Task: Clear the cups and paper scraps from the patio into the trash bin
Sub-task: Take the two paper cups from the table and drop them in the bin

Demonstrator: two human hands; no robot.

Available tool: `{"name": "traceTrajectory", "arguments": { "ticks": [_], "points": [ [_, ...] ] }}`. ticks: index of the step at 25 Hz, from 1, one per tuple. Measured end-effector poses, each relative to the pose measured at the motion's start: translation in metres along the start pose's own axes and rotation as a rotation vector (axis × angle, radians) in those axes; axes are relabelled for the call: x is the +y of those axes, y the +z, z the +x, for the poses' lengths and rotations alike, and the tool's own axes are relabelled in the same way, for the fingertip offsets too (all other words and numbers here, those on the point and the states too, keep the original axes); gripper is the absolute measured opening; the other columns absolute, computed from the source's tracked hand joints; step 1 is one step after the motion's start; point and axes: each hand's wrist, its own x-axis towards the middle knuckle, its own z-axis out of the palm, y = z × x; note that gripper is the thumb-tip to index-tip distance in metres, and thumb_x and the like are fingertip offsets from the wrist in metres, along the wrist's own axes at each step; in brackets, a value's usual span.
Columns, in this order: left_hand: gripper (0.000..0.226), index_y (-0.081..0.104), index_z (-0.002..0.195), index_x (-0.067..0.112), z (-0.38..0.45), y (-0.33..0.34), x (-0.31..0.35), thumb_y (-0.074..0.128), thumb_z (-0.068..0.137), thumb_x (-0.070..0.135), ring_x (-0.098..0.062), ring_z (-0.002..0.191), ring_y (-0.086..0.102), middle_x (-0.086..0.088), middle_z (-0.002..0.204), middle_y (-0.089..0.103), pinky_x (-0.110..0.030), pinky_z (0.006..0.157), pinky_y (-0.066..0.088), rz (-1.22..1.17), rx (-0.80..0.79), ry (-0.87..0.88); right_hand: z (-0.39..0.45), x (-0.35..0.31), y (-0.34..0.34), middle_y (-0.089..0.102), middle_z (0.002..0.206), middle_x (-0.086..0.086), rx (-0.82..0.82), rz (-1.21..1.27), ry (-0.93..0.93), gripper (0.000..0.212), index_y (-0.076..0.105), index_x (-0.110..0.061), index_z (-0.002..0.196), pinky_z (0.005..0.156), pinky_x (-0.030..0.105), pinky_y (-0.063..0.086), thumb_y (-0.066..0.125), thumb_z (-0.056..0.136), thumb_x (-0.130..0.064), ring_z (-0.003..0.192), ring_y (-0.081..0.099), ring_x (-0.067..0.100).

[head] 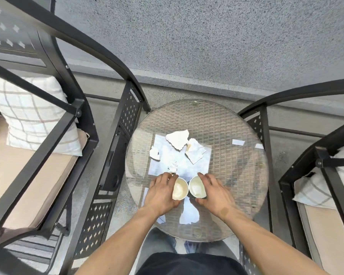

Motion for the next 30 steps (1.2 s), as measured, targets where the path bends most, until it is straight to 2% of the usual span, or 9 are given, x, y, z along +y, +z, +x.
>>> {"name": "traceTrajectory", "arguments": {
  "ticks": [6, 13, 18, 23, 26, 30],
  "points": [
    [0.087, 0.03, 0.143, 0.025, -0.029, -0.001, 0.007, 0.065, 0.068, 0.053, -0.02, 0.124, 0.037, 0.002, 0.129, 0.038, -0.037, 0.104, 0.031, -0.11, 0.102, -0.173, -0.003, 0.003, -0.011, 0.033, 0.138, -0.006, 0.037, 0.034, -0.133, 0.085, 0.025, -0.029, 0.145, 0.089, 0.038, 0.047, 0.061, 0.072, -0.054, 0.119, 0.045, 0.022],
    [0.084, 0.038, 0.138, 0.026, -0.103, -0.007, 0.01, 0.067, 0.063, 0.052, -0.019, 0.12, 0.04, 0.003, 0.127, 0.041, -0.039, 0.101, 0.037, -0.257, 0.372, -0.453, -0.01, -0.019, -0.038, 0.035, 0.134, -0.006, 0.068, 0.086, -0.385, 0.082, 0.031, -0.03, 0.141, 0.091, 0.038, 0.045, 0.064, 0.068, -0.051, 0.118, 0.044, 0.023],
    [0.079, 0.039, 0.133, 0.036, -0.187, 0.004, 0.016, 0.068, 0.061, 0.056, -0.013, 0.115, 0.038, 0.009, 0.12, 0.041, -0.034, 0.098, 0.035, -0.305, 0.57, -0.698, -0.027, -0.075, -0.032, 0.039, 0.133, -0.002, 0.003, 0.059, -0.64, 0.079, 0.037, -0.026, 0.139, 0.09, 0.037, 0.045, 0.07, 0.069, -0.043, 0.12, 0.044, 0.024],
    [0.085, 0.041, 0.135, 0.031, -0.28, 0.026, 0.017, 0.067, 0.061, 0.062, -0.017, 0.116, 0.038, 0.006, 0.121, 0.042, -0.036, 0.101, 0.036, -0.33, 0.722, -0.945, -0.068, -0.143, -0.01, 0.04, 0.13, -0.005, -0.062, -0.006, -0.887, 0.081, 0.037, -0.029, 0.138, 0.091, 0.032, 0.043, 0.073, 0.068, -0.044, 0.119, 0.044, 0.02],
    [0.085, 0.042, 0.134, 0.032, -0.34, 0.043, 0.022, 0.061, 0.06, 0.067, -0.018, 0.113, 0.039, 0.004, 0.118, 0.043, -0.037, 0.099, 0.037, -0.333, 0.829, -1.07, -0.102, -0.185, 0.008, 0.041, 0.128, -0.006, -0.08, -0.053, -1.036, 0.081, 0.037, -0.029, 0.137, 0.092, 0.034, 0.044, 0.074, 0.067, -0.044, 0.117, 0.044, 0.02],
    [0.085, 0.039, 0.135, 0.031, -0.434, 0.073, 0.038, 0.063, 0.061, 0.066, -0.016, 0.114, 0.036, 0.004, 0.118, 0.041, -0.034, 0.097, 0.036, -0.318, 0.976, -1.223, -0.167, -0.246, 0.044, 0.042, 0.126, -0.007, -0.127, -0.138, -1.241, 0.082, 0.037, -0.031, 0.137, 0.092, 0.036, 0.046, 0.072, 0.065, -0.049, 0.116, 0.046, 0.018]
  ]
}}
